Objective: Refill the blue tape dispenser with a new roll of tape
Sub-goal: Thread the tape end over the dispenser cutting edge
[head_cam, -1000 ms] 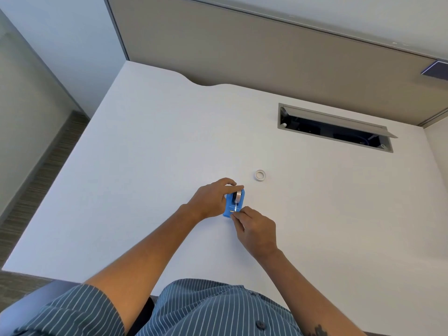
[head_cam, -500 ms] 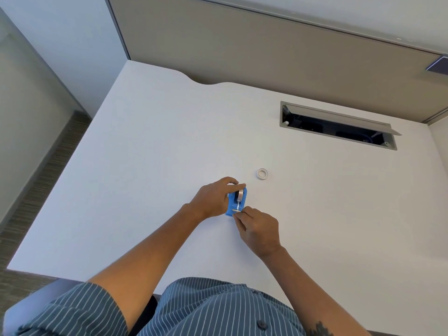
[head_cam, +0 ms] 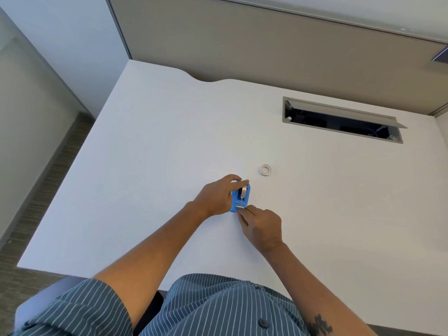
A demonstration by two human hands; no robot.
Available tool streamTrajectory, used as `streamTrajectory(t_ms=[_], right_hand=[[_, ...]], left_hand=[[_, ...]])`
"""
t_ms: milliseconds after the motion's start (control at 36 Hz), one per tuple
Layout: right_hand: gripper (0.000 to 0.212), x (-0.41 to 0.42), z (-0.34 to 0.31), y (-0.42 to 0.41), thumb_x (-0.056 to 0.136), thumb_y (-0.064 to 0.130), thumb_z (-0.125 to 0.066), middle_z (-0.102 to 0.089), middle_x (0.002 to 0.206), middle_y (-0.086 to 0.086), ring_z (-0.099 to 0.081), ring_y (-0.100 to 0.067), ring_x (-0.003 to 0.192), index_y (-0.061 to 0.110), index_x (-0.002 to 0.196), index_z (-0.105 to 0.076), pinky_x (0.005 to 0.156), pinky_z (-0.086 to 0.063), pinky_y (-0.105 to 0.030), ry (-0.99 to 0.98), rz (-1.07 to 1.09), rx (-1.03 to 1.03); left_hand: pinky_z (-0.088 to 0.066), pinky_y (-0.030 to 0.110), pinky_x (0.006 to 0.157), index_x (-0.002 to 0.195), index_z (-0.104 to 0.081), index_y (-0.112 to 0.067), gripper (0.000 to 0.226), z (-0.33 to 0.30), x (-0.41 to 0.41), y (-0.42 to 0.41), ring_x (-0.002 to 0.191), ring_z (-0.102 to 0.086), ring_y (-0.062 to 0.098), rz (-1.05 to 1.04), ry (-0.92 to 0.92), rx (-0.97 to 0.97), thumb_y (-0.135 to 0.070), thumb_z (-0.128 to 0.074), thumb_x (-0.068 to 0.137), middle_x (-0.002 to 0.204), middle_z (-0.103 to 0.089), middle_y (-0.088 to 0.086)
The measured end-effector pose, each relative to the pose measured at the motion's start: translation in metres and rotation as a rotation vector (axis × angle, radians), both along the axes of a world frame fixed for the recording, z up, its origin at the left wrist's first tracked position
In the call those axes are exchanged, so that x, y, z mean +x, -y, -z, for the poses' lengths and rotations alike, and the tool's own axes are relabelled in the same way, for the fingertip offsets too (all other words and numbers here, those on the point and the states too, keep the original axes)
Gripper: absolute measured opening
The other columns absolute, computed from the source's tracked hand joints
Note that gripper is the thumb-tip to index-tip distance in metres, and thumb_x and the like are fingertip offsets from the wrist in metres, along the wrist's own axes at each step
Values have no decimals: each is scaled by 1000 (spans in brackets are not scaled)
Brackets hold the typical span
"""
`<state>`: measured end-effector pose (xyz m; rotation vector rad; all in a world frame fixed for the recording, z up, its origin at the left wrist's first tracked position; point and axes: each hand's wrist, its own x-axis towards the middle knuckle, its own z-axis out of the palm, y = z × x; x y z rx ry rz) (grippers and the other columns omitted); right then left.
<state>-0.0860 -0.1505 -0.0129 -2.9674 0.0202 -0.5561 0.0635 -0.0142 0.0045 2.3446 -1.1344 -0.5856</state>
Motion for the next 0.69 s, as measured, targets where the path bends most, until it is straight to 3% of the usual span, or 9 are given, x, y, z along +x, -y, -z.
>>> streamTrajectory(t_ms=[111, 222, 333, 444, 556, 694], right_hand=[[13, -6, 0, -6, 87, 26, -80, -59, 52, 2, -44, -24, 36, 19, 78, -77, 37, -34, -25, -26, 79, 80], [35, -9, 2, -8, 91, 35, -73, -58, 48, 2, -49, -22, 38, 19, 60, -68, 36, -39, -26, -99, 204, 232], [54, -10, 4, -3, 93, 49, -69, -51, 44, 1, -49, -22, 41, 14, 53, -59, 40, -37, -28, -199, 295, 369], [59, -6, 1, 0, 94, 60, -65, -40, 40, 7, -38, -12, 39, 18, 52, -55, 42, -29, -24, -263, 377, 483], [67, -3, -1, 3, 94, 60, -67, -29, 40, 4, -24, -13, 41, 17, 50, -38, 44, -23, -25, -311, 388, 473], [68, -2, -2, 4, 94, 63, -64, -30, 42, 3, -24, -13, 43, 19, 51, -35, 45, -22, -25, -348, 394, 463]], left_hand=[[-42, 22, 81, 153, -44, -36, 67, 0, -2, -2, 115, -62, 20, -9, -8, -10, -9, -57, 93, 156, -42, -9], [-44, 21, 85, 156, -40, -33, 66, 2, -4, -3, 117, -61, 20, -8, -4, -26, -10, -54, 96, 156, -41, -9], [-52, 29, 95, 159, -31, -32, 70, 4, -7, -5, 127, -57, 20, -44, -19, -36, -6, -47, 97, 160, -39, -9], [-47, 25, 96, 162, -25, -28, 73, 5, -9, -5, 135, -52, 17, -72, -21, -40, -6, -46, 96, 162, -37, -10], [-48, 26, 97, 162, -26, -26, 72, 5, -9, -5, 137, -50, 17, -70, -25, -38, -6, -48, 96, 163, -36, -9], [-47, 30, 106, 162, -26, -24, 72, 6, -10, -5, 142, -47, 18, -68, -45, -35, -6, -49, 97, 165, -34, -7]])
